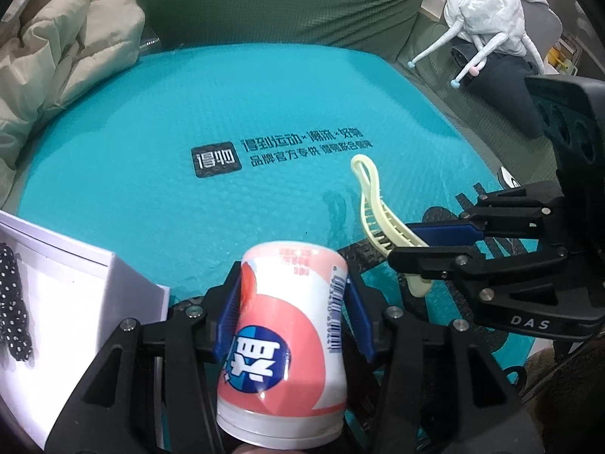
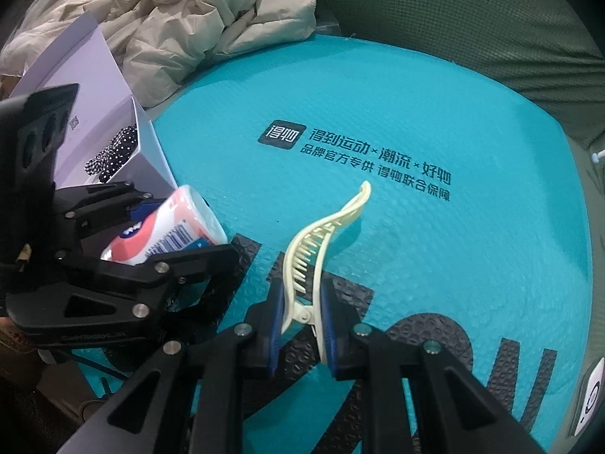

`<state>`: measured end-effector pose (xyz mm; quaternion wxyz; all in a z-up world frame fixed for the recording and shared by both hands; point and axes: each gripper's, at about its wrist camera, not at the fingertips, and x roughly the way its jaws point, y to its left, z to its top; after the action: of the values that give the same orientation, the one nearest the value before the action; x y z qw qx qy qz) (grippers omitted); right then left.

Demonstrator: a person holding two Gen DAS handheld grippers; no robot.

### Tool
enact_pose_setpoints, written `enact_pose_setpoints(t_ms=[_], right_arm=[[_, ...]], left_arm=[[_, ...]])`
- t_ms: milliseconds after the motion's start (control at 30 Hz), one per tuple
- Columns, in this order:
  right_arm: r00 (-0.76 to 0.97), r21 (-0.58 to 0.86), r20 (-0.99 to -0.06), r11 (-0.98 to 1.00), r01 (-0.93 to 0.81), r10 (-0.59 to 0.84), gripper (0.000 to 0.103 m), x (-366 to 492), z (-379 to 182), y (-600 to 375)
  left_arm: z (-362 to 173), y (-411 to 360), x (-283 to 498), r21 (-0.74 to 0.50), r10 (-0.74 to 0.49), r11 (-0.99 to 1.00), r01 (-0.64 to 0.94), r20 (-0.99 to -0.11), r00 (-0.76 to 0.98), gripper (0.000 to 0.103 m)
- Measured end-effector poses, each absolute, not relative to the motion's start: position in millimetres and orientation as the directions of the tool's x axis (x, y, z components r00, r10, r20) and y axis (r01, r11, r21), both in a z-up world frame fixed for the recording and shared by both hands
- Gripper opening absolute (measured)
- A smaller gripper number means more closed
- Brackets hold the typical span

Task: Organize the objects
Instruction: 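Lift the bottle with the left gripper while the right holds the claw clip, then carry the bottle and cream claw clip over the lavender box with both grippers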

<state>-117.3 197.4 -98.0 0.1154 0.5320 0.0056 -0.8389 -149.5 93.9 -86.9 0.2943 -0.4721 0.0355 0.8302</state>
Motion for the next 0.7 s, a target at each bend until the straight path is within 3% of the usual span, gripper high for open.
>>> enact_pose_setpoints(t_ms=[700], right_arm=[[-0.491, 0.141, -0.844, -0.973, 0.185, -0.215, 0.018, -101, -64, 190]], left_arm=[[-46, 61, -130, -0.228, 0.478, -0.838, -0.495, -0.745, -0.466, 0.048]])
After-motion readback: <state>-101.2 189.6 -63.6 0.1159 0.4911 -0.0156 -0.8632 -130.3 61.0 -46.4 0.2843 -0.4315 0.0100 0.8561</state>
